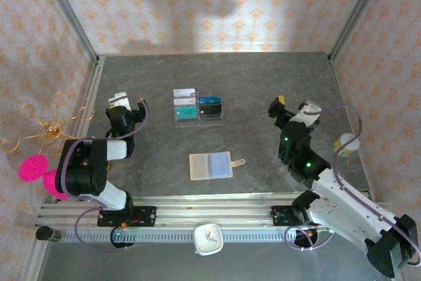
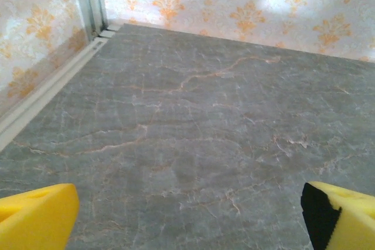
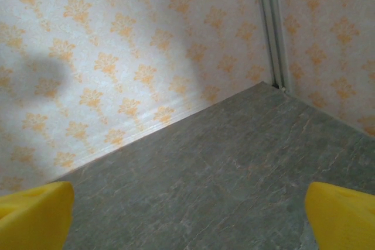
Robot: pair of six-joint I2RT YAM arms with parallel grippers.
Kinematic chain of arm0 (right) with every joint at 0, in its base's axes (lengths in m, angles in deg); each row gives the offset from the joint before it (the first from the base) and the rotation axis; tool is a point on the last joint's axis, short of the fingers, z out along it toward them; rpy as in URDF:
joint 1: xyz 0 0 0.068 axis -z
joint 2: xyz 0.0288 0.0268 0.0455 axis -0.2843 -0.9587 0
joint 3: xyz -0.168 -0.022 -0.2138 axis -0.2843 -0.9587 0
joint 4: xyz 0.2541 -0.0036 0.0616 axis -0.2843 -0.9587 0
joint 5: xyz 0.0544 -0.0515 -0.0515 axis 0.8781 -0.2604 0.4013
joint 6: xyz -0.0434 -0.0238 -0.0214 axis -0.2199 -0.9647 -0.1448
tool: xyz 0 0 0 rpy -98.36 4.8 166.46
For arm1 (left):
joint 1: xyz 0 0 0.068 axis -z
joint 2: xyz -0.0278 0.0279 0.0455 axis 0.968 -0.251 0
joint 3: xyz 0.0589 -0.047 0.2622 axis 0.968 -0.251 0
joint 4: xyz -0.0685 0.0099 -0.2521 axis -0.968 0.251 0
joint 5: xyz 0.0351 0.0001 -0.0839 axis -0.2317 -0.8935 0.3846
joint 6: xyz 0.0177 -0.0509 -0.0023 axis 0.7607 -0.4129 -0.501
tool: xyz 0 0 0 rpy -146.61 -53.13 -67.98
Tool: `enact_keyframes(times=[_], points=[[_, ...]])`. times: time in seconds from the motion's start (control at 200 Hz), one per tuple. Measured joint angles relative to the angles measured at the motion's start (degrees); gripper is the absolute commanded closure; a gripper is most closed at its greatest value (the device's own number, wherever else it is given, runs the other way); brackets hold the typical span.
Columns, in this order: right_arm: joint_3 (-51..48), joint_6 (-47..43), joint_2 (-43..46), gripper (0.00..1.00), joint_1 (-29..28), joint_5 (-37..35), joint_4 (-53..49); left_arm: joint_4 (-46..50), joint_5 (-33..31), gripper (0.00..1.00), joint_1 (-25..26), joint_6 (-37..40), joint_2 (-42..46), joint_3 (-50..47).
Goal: Take the credit cards out of the card holder
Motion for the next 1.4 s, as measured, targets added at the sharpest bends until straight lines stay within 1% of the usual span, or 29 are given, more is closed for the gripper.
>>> enact_keyframes(times=[0.085,0.14,0.175,0.255,0.315,0.4,0.461,0.511,0.711,1.021,1.131,1.261,1.331,1.402], points=[[-0.8,-2.8,0.0,0.0,0.7,-0.7,1.7,-5.7,-0.8,0.01,1.7,0.3,1.1,-5.0],[-1.7,-4.2,0.0,0.0,2.1,-1.0,2.9,-12.6,-2.6,0.01,3.8,1.0,0.8,-9.7],[-2.6,-5.2,0.1,0.0,3.9,-1.0,3.8,-15.0,-4.4,0.0,5.3,1.3,0.3,-12.0],[-5.3,-7.3,0.3,0.0,9.2,-0.2,6.5,-15.6,-7.5,0.0,6.8,1.3,0.2,-13.4],[-8.0,-8.3,0.5,0.0,13.9,2.3,9.2,-18.8,-9.9,0.0,6.8,1.4,-0.1,-13.5],[-12.4,-8.9,-0.2,0.0,20.9,7.7,14.2,-21.0,-13.3,0.0,6.8,1.0,-0.1,-13.4],[-14.6,-8.9,-2.1,0.0,24.2,11.5,17.2,-22.4,-14.8,0.0,6.8,1.0,-0.1,-13.5],[-15.6,-8.9,-4.3,0.0,25.7,14.3,19.7,-23.1,-15.5,0.0,6.8,1.0,-0.1,-13.5],[-16.4,-9.4,-15.6,0.0,26.8,20.8,29.7,-24.1,-16.5,0.0,6.8,1.0,-0.1,-13.5],[-17.2,-10.0,-32.0,0.0,27.6,24.3,44.3,-24.3,-16.7,0.0,6.8,1.0,-0.1,-13.5],[-16.0,-10.9,-35.7,0.0,27.6,25.5,44.1,-24.4,-16.7,0.0,6.8,1.0,-0.1,-13.5],[-10.3,-11.4,-39.3,0.0,27.6,27.4,41.2,-24.5,-16.7,0.0,6.8,1.0,-0.1,-13.5],[-8.1,-11.7,-40.2,0.0,27.6,28.5,40.2,-24.5,-16.7,0.0,6.8,1.0,-0.1,-13.5],[-8.1,-11.7,-39.8,0.0,27.6,29.0,40.2,-24.5,-16.7,0.0,6.8,1.0,-0.1,-13.5]])
